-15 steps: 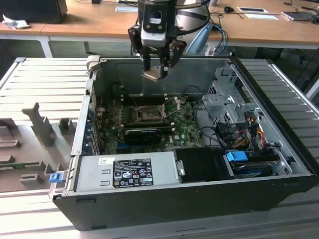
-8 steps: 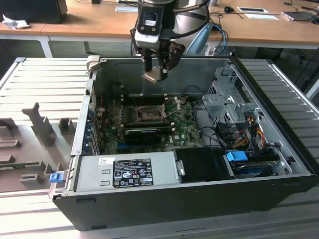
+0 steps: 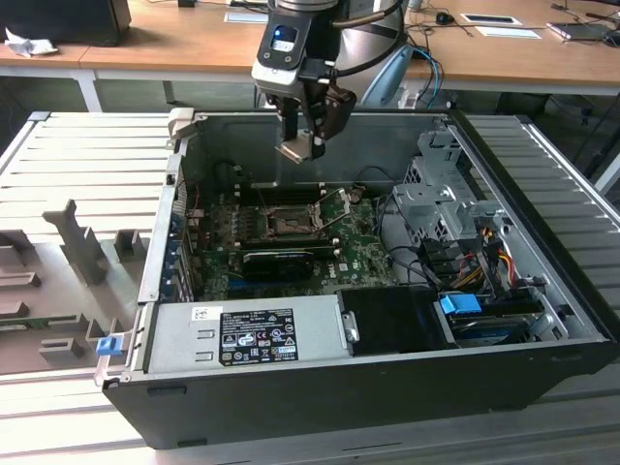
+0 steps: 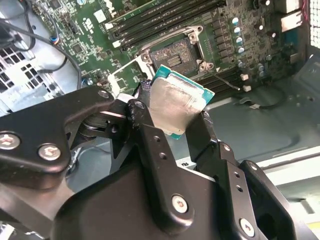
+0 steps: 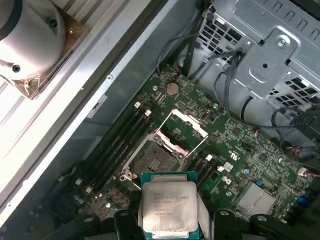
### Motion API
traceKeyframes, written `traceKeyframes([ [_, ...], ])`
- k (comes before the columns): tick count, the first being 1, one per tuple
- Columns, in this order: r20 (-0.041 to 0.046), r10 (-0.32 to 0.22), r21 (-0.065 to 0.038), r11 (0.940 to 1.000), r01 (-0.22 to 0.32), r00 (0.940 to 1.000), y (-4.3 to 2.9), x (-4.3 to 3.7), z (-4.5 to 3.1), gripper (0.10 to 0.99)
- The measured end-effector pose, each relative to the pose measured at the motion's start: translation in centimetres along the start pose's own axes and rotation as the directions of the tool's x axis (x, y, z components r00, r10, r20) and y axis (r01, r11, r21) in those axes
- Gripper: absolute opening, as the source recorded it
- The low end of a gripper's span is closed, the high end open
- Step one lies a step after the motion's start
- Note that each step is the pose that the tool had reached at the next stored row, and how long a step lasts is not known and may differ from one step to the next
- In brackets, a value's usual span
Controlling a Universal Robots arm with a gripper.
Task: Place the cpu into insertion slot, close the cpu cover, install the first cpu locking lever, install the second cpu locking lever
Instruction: 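Place the cpu into insertion slot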
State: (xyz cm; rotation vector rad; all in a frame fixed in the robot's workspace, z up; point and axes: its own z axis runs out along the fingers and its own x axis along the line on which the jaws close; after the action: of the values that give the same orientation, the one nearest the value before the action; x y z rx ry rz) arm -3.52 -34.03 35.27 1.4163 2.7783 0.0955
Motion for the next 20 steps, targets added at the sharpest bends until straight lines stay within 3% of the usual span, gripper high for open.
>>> traceKeyframes([
  [10, 0.0071, 0.111, -0.001, 0.9938, -0.111, 0.9938, -0.01, 0.0, 0.19, 0.525],
  [14, 0.0111, 0.175, -0.003, 0.9845, -0.175, 0.9844, -0.02, 0.0, 0.3, 0.525],
  [16, 0.0138, 0.217, -0.003, 0.9762, -0.217, 0.9761, -0.02, 0.0, 0.39, 0.525],
  [20, 0.0166, 0.261, -0.004, 0.9653, -0.261, 0.9652, -0.03, -0.01, 0.46, 0.525],
])
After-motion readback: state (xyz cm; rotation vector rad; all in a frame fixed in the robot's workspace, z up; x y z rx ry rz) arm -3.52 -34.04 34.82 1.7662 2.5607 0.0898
